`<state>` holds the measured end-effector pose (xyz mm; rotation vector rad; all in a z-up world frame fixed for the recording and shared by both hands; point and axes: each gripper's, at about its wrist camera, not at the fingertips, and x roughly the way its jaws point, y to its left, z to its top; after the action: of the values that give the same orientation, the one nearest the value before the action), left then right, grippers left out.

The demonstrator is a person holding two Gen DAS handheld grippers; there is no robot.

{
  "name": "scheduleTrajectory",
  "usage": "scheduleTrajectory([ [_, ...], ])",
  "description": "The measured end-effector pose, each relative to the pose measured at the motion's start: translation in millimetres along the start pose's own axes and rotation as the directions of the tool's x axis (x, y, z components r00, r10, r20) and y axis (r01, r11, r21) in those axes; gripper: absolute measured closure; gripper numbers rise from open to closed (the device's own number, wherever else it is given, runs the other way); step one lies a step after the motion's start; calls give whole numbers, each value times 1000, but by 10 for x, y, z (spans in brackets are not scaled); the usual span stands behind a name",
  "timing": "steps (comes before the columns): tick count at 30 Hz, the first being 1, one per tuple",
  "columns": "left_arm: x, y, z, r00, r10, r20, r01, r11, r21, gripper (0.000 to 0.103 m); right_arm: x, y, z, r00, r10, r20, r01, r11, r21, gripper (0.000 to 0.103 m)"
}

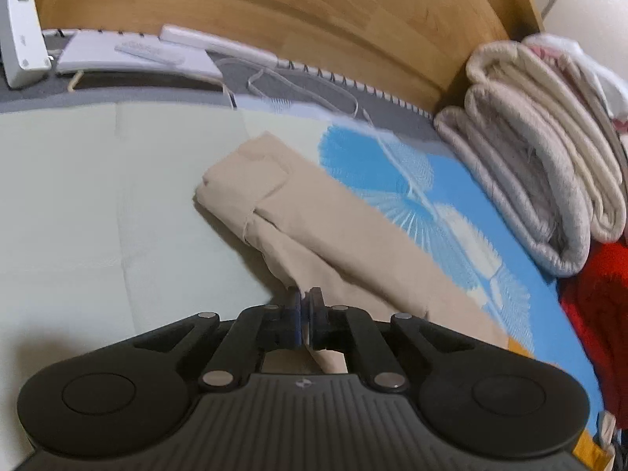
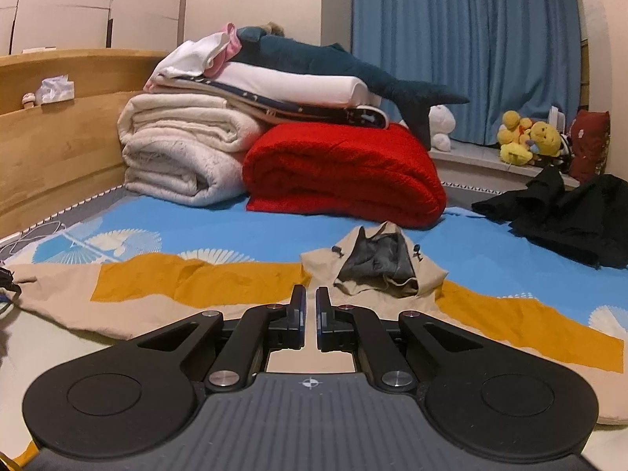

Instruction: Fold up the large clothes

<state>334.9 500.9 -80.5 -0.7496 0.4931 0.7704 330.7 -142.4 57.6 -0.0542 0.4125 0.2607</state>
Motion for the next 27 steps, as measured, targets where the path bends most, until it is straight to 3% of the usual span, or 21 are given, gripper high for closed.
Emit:
scheduleTrajectory([
  [4, -391, -414, 125, 996, -17, 89, 9, 996, 92, 103, -6, 16, 17, 1000, 5, -20, -6, 1000, -16, 99],
  [7, -919, -833, 190, 989, -80, 121, 62, 987, 146, 103, -39, -28, 50, 999, 9, -38, -9, 1000, -13, 99],
  [12, -1843, -1464, 3, 973, -210, 97, 181, 953, 241, 103, -103, -162, 129, 999, 8, -50, -5, 998, 58, 101],
  [17, -2433, -1838, -690, 929, -358, 95, 298, 874, 384, 103, -228, -262, 201, 1000, 3, -28, 0, 995, 101, 101],
  [19, -2397, -2050, -1007, 933, -358, 45, 302, 842, 446, 103, -295, -319, 204, 1000, -8, -17, 10, 993, 120, 101],
  [24, -2408, -2672, -1593, 904, -426, -24, 353, 715, 603, 103, -356, -516, 80, 997, -48, -53, 57, 984, 168, 101],
  [27, -2382, -2845, -1800, 891, -447, -84, 406, 698, 590, 103, -362, -652, -32, 994, -59, -92, 77, 977, 200, 101],
])
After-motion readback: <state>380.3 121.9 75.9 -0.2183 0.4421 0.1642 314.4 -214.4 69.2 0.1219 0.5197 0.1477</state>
